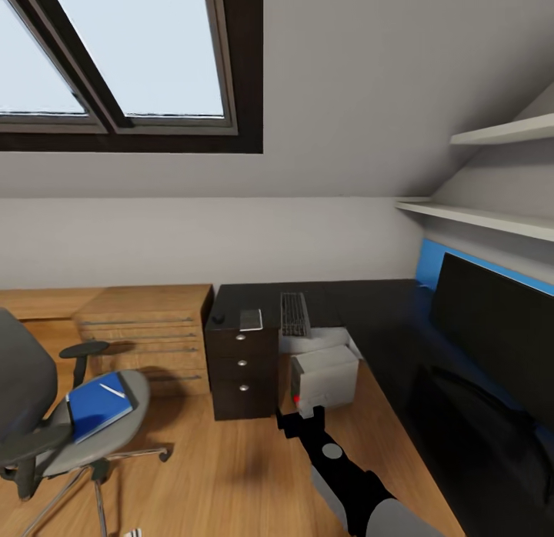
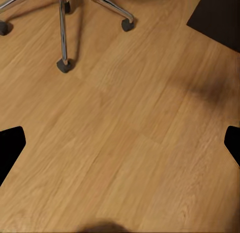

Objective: In the bedroom, organize the workspace by keeping the computer under the desk, ensuring the monitor is on the desk, placing the keyboard on the desk next to the monitor, placing the mouse on the desk next to the keyboard, moving the folder from the swivel chair onto the desk next to the mouse, stacking the notebook on top of the folder with the pen on top of the notebook, and positioning the swivel chair next to the desk.

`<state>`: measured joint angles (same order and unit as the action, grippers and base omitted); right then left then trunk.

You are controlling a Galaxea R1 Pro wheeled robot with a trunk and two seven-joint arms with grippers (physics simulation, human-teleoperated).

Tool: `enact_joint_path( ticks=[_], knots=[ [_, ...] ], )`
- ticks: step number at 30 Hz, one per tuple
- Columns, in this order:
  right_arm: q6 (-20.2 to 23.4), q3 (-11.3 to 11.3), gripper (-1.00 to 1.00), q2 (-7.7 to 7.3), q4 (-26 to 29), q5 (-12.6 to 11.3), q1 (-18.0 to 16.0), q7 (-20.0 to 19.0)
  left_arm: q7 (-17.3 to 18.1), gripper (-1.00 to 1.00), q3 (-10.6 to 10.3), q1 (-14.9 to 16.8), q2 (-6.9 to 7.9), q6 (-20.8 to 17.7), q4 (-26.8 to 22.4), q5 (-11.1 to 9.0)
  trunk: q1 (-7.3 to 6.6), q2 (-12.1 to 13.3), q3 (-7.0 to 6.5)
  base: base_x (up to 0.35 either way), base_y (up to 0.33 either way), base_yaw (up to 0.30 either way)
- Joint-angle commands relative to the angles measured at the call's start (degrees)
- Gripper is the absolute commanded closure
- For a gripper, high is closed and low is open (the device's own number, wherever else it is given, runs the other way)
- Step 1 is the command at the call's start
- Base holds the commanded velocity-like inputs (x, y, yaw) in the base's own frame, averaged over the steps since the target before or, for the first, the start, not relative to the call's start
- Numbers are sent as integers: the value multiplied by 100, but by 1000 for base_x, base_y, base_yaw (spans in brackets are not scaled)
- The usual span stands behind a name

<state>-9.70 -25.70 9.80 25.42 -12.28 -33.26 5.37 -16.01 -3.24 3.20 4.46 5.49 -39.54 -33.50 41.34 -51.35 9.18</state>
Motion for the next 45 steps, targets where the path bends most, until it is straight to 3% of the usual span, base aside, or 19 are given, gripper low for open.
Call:
enact_joint_path(
  ticks=[1, 16, 17, 34, 39, 41, 42, 43, 45],
  knots=[
    [-55, -49, -100, -4, -7, -59, -7, 41, -34, -100, -38, 3, 5, 31, -1, -54, 4, -5, 8, 321, 0, 0],
    [-519, -49, -100, 1, -111, -45, -5, 68, -34, -100, -85, 2, -7, 23, 15, -43, 4, -5, 8, 321, -52, 0],
    [-783, -49, -100, 2, -116, -44, -5, 68, -34, -100, -87, 0, -7, 22, 16, -46, 4, -5, 8, 308, -128, 0],
    [-789, -40, -100, -4, -116, -65, -5, 76, -47, -100, -77, 3, 7, 19, -3, -57, 4, -5, 8, 110, -56, 0],
    [-793, -32, -100, -12, -116, -644, -5, 66, -65, -100, -55, 0, 3, 8, -103, -94, 4, -5, 8, 2, -1, 0],
    [-795, -30, -100, -15, -113, -1066, -5, 59, -68, -100, -41, 2, 3, -5, -248, -112, 4, -5, 8, 0, 0, 0],
    [-795, -28, -100, -14, -112, -1170, -5, 58, -68, -100, -44, 1, 4, -8, -272, -116, 4, -5, 8, 0, 0, 0],
    [-796, -27, -100, -14, -107, -1457, -5, 55, -69, -100, -49, 2, 11, -29, -351, -123, 26, -45, 26, 0, 0, 0],
    [-796, -29, -100, -12, -98, -1699, -5, 53, -71, -100, -50, 4, 18, -116, -536, -126, 70, -126, 62, 0, 0, 0]
  ],
)
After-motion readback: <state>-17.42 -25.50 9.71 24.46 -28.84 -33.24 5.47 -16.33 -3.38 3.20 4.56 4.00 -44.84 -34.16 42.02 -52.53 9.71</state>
